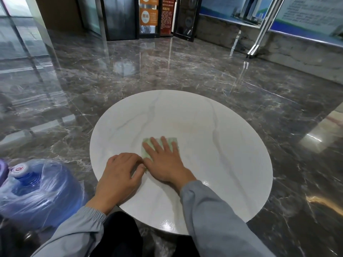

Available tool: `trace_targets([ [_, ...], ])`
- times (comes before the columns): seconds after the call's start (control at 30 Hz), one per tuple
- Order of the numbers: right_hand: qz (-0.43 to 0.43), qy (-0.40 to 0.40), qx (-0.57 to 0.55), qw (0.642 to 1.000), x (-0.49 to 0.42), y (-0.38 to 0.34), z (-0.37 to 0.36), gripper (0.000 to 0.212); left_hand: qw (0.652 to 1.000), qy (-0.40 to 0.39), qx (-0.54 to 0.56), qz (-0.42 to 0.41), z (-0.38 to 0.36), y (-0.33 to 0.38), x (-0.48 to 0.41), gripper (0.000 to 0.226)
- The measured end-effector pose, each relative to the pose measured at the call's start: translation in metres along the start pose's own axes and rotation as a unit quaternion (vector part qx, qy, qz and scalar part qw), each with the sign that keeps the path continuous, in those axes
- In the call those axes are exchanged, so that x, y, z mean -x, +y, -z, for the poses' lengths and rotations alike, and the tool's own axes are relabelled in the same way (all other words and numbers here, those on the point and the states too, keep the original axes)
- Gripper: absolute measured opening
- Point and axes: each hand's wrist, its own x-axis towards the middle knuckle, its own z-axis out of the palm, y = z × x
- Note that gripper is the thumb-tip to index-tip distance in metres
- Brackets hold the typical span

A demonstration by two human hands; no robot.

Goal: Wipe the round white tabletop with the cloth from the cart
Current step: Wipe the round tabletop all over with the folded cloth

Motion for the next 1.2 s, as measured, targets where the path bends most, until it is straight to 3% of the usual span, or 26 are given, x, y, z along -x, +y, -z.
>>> trace_targets([
  [0.13,0.004,0.009,-0.019,1.000,0.007,0.031,0.007,0.063,1.000,-0.010,0.007,0.007,0.002,-0.002,0.000,0.020],
  [0.33,-0.241,0.039,-0.019,0.970,0.051,0.189,0.032,0.061,1.000,-0.007,0.017,0.011,0.001,-0.001,-0.001,0.020],
  [0.47,-0.303,0.002,-0.050,0.952,0.059,0.199,0.035,0.063,1.000,-0.001,0.017,0.021,0.001,0.002,-0.001,0.020],
  [0.53,-0.257,0.000,-0.036,0.966,0.044,0.163,0.029,0.063,1.000,-0.002,0.017,0.023,0.002,0.003,-0.001,0.020],
  [0.7,-0.034,0.000,0.015,0.999,0.038,0.031,-0.003,0.064,0.999,-0.015,0.021,0.021,0.005,0.002,-0.001,0.028],
  [0.83,0.049,0.008,-0.007,0.999,0.069,0.023,-0.010,0.065,0.999,-0.019,0.020,0.020,0.008,0.002,-0.001,0.031],
  [0.93,-0.016,0.013,0.002,1.000,0.079,0.087,0.001,0.070,0.999,-0.029,0.012,0.019,0.009,0.003,0.000,0.029],
  [1.07,-0.210,0.015,-0.006,0.978,0.106,0.202,0.024,0.063,1.000,-0.024,0.008,0.017,0.010,0.005,0.000,0.028],
  [1.13,-0.265,0.003,-0.022,0.964,0.117,0.222,0.028,0.062,1.000,-0.024,0.005,0.018,0.010,0.005,-0.001,0.028],
  [1.2,-0.262,0.000,-0.022,0.965,0.121,0.206,0.023,0.062,1.000,-0.025,0.004,0.017,0.009,0.005,0.000,0.025],
])
